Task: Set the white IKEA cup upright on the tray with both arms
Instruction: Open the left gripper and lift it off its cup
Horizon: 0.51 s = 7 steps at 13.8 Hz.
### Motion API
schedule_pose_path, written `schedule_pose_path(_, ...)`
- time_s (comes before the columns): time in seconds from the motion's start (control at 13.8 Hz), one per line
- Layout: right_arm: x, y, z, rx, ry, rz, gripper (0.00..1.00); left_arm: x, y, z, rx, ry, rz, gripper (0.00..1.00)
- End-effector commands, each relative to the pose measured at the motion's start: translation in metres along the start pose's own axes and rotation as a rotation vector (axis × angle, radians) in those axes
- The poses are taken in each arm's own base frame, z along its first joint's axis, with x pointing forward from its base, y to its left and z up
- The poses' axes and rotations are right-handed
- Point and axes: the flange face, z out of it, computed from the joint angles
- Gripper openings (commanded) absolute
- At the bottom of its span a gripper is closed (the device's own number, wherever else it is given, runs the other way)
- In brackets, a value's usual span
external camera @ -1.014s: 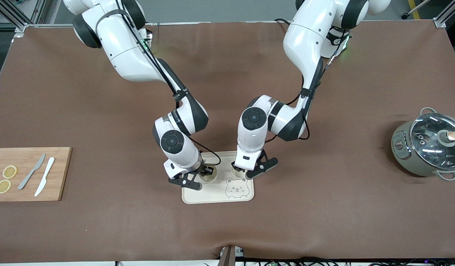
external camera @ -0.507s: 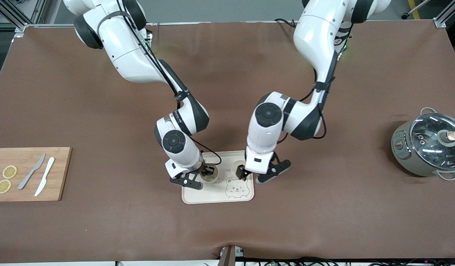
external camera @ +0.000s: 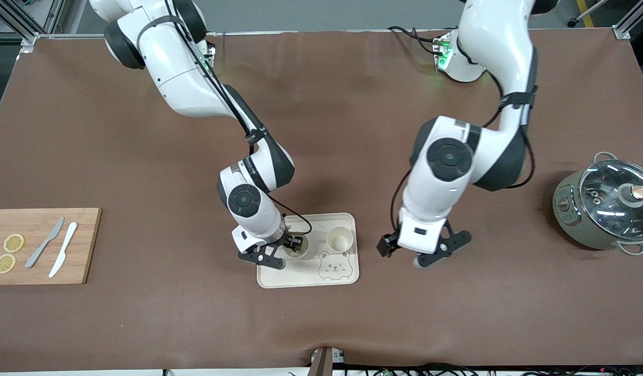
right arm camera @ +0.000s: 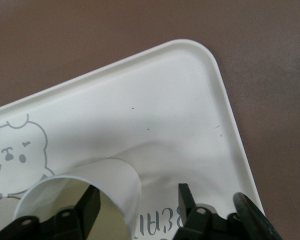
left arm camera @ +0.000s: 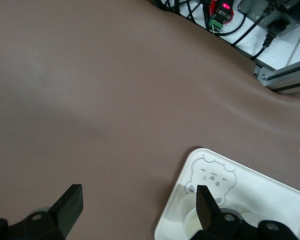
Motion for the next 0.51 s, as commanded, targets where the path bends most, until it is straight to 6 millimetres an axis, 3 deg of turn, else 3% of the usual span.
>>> schedule_pose_path(0.0,0.006,-0.002,-0.032,-0.004,0.009,0.000,1.00,0.015,-0.031,-0.026,0.007,-0.043,0.044,1.00)
schedule_pose_path(0.07,0.006,0.000,-0.040,-0.027,-0.007,-0.009,1.00,0.026,-0.044,-0.034,0.011,-0.048,0.055,1.00)
schedule_pose_path(0.22,0.004,-0.003,-0.076,-0.049,-0.032,-0.025,1.00,0.043,-0.070,-0.049,0.026,-0.070,0.106,1.00)
schedule_pose_path(0.43,-0.003,-0.003,-0.150,-0.078,-0.076,-0.029,1.00,0.068,-0.110,-0.072,0.035,-0.096,0.191,1.00)
